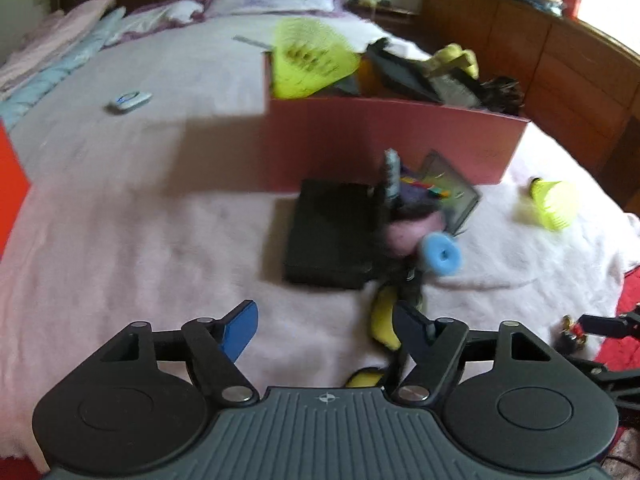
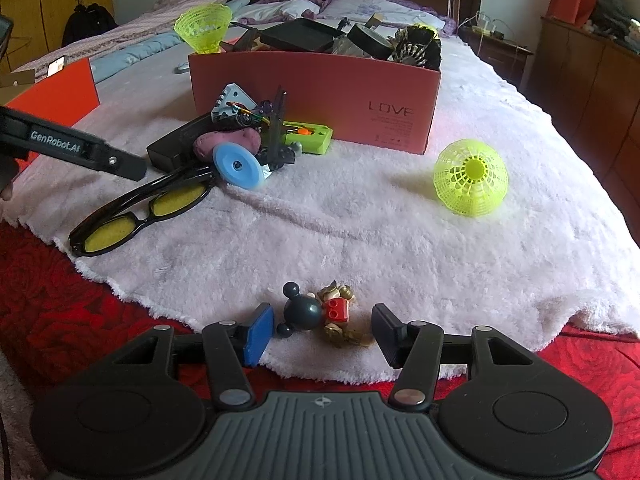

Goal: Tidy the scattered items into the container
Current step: 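Lift the sunglasses by one arm with the left tool while the right holds the figurine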

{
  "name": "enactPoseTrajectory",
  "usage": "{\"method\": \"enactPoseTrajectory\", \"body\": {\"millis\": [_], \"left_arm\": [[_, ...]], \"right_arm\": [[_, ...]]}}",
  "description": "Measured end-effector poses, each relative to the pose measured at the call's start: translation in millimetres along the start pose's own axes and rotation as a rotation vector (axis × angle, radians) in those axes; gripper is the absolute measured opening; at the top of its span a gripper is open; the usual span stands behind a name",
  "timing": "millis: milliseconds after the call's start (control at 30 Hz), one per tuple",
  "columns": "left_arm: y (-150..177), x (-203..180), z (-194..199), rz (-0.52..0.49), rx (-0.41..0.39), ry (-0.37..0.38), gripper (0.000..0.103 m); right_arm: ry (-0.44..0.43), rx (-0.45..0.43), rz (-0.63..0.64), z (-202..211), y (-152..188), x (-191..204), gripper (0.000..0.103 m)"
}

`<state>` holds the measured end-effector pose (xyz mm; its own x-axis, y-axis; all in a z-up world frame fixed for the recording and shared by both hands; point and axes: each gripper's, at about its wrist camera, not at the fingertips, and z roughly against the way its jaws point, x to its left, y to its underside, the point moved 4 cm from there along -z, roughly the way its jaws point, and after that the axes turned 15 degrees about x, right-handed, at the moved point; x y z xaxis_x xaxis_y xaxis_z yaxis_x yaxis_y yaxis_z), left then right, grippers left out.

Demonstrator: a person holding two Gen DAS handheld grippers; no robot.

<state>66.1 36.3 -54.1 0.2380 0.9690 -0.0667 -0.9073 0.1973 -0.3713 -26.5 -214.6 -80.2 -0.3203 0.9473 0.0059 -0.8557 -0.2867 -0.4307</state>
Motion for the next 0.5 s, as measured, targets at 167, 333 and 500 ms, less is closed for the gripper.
{"method": "enactPoseTrajectory", "body": {"millis": [167,333,500], "left_arm": [[10,-12,-6,-0.041,0.042,0.020,0.065],[18,-38,-3,-0.102,0.046,0.081,0.066],[26,-53,1,-0.113,0.039,0.124,0.066]], "right_arm": [[0.003,-0.003,0.004,0,0,0,0.057],[0.004,-0.004,0.002,0,0,1,0.057],[0.005,-0.007,0.001,0,0,1,0.057]]}}
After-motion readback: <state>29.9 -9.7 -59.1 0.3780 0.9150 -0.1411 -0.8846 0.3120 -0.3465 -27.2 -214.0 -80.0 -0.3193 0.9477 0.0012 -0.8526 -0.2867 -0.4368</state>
